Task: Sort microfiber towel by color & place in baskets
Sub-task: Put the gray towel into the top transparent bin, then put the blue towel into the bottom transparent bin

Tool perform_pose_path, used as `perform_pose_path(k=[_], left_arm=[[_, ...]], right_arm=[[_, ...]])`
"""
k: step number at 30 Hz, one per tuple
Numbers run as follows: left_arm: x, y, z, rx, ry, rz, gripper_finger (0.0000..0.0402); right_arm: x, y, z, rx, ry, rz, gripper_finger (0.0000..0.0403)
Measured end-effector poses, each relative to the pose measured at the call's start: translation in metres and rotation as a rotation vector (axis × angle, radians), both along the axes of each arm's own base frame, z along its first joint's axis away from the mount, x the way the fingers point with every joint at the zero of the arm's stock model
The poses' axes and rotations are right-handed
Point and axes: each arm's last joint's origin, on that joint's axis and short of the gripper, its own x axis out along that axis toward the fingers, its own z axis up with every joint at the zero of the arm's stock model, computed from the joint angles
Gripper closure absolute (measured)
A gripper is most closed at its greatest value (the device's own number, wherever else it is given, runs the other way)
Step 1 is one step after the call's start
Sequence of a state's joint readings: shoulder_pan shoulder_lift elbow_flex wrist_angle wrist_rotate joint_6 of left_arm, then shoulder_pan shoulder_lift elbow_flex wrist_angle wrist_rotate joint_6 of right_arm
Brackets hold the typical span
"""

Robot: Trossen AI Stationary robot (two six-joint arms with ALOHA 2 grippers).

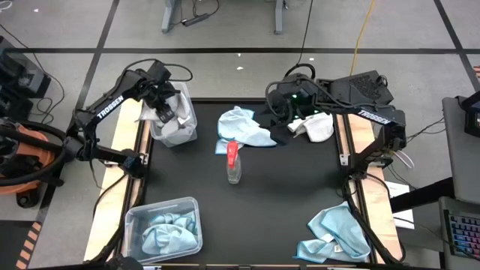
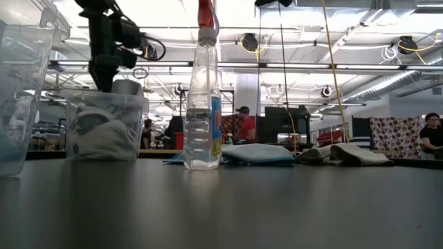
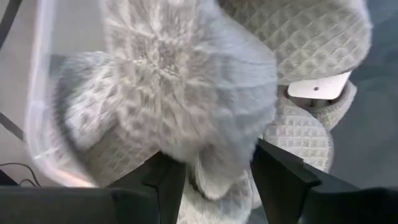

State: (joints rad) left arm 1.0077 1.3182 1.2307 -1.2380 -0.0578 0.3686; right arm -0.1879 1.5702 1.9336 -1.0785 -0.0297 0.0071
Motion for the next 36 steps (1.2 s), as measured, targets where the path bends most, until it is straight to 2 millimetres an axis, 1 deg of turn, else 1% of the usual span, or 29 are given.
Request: perform_pose_path(k=[5, 13, 18, 28, 31, 36], left_arm=[[-0.001, -0.002, 0.019, 0.008, -0.025, 0.02, 0.0219], [-0.001, -0.007, 0.046, 0.008, -0.109, 0.025, 0.0219], [0.0, -0.011, 0.066, 0.019, -0.192, 0.022, 0.0219], [0.004, -0.028, 0.108, 0.107, -0.352, -0.005, 0.0219], [0.003, -0.033, 0.118, 0.127, -0.391, -0.012, 0.0219], [0.006, -0.043, 0.129, 0.096, -0.514, -0.092, 0.0219]], right_arm=[[-0.013, 0.001, 0.007, -0.025, -0.005, -0.022, 0.0177], [-0.032, 0.003, 0.014, -0.017, 0.016, -0.041, 0.0177], [-0.053, 0.005, 0.025, -0.032, -0.014, -0.068, 0.0177], [-0.085, 0.012, 0.043, -0.046, -0.102, -0.066, 0.0177], [-0.093, 0.013, 0.047, -0.052, -0.12, -0.065, 0.0177], [-0.101, 0.015, 0.051, -0.064, -0.139, -0.061, 0.0177]])
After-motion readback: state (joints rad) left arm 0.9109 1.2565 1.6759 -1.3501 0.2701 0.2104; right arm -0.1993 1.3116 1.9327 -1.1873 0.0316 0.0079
